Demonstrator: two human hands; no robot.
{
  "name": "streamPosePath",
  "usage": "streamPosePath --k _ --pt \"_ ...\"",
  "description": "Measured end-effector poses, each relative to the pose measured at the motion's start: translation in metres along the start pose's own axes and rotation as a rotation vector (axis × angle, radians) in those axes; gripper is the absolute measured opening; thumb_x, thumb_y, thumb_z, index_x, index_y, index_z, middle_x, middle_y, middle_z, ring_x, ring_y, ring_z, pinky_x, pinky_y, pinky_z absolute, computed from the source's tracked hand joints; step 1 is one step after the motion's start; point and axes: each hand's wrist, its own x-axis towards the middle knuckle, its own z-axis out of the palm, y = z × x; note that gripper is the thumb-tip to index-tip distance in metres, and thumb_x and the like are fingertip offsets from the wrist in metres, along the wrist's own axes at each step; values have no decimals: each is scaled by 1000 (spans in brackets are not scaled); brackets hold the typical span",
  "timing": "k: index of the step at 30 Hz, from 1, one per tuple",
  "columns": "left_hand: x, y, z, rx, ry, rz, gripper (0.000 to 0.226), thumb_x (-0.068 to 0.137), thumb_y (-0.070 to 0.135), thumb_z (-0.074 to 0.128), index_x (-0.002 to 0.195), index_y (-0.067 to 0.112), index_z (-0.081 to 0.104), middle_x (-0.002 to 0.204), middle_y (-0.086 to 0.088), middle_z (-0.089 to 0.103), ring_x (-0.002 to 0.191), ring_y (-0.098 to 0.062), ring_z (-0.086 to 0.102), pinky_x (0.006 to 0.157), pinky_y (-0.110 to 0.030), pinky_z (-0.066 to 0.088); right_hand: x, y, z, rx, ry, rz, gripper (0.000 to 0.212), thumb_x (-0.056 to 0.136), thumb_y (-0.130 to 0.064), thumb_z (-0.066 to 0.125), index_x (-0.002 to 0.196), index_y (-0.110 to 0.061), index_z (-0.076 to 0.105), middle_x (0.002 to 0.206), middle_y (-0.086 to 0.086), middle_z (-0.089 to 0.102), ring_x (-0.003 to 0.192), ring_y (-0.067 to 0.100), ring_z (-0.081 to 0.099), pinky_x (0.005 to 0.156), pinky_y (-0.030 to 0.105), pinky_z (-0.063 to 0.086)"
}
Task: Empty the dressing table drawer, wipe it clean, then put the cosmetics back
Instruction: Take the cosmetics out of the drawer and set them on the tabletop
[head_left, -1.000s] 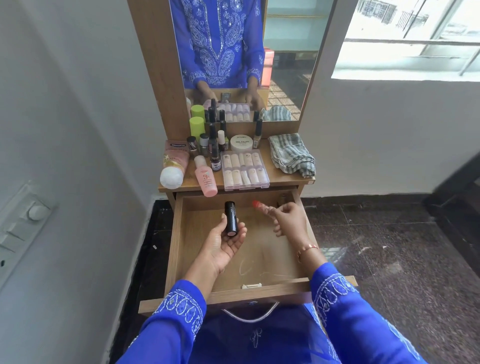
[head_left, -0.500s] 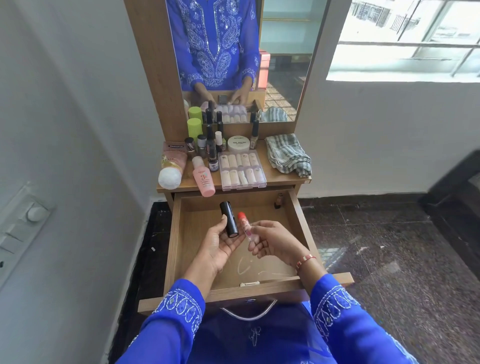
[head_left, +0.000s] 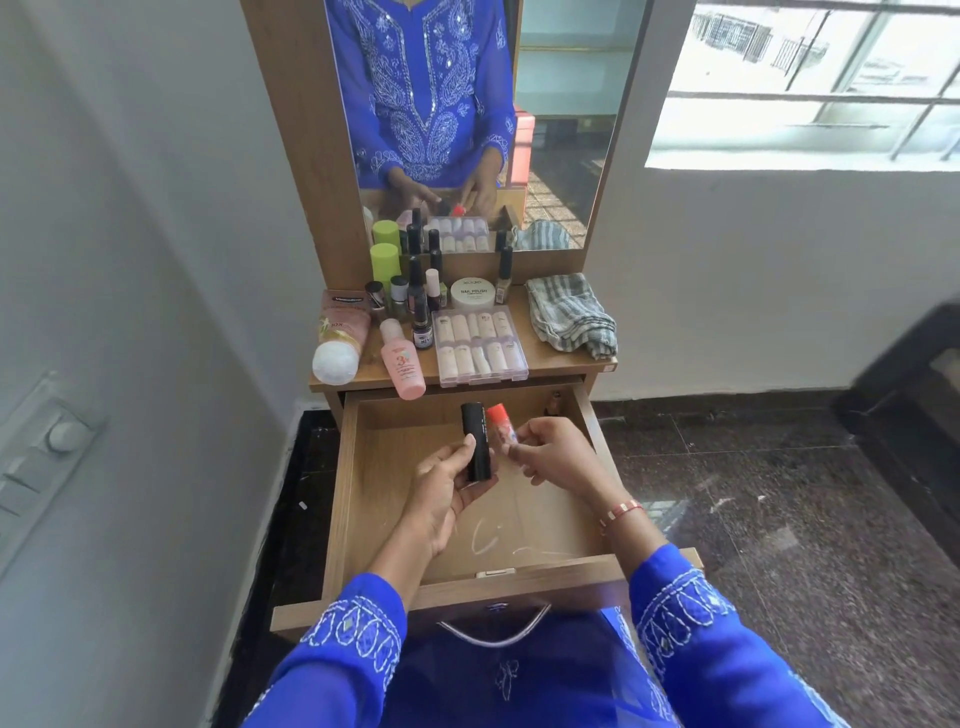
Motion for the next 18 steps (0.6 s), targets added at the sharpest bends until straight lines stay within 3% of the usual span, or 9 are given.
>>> streamPosePath --k 4,6,9,12,15,18 --pt "1 15 15 111 14 136 9 89 14 57 84 12 65 82 -7 64 82 -23 60 69 -29 54 -3 -18 -25 53 29 -66 22 85 -30 63 85 -8 66 69 3 59 62 15 51 58 28 42" --pt "7 31 26 179 32 228 9 88 16 59 84 12 66 83 -7 64 86 -25 59 73 -33 53 1 -30 -36 80 80 -127 33 80 -38 68 90 -7 66 68 2 58 57 13 50 54 28 43" --pt "20 60 44 260 82 308 14 87 21 61 94 10 65 91 -6 66 90 -21 63 82 -38 55 17 -50 -53 108 169 -155 32 79 -26 71 101 -5 62 69 2 58 51 13 51 53 33 49" --pt "36 84 60 307 121 367 16 87 24 62 97 12 64 89 1 66 88 -14 62 80 -32 54 35 -71 -66 88 267 -186 35 74 -31 75 93 -8 57 68 2 56 51 14 50 57 30 48" --pt "57 98 70 392 178 420 20 85 26 65 97 11 66 95 -4 69 91 -15 61 75 -23 50 55 -89 -77 78 369 -208 32 72 -27 76 86 -12 52 67 0 53 50 10 46 45 16 40" --pt "76 107 77 523 255 434 29 82 30 67 99 6 68 101 -12 70 90 -23 64 76 -26 48 83 -96 -81 -15 451 -201 22 72 -15 74 72 -16 51 65 -7 49 62 15 48 54 23 37"
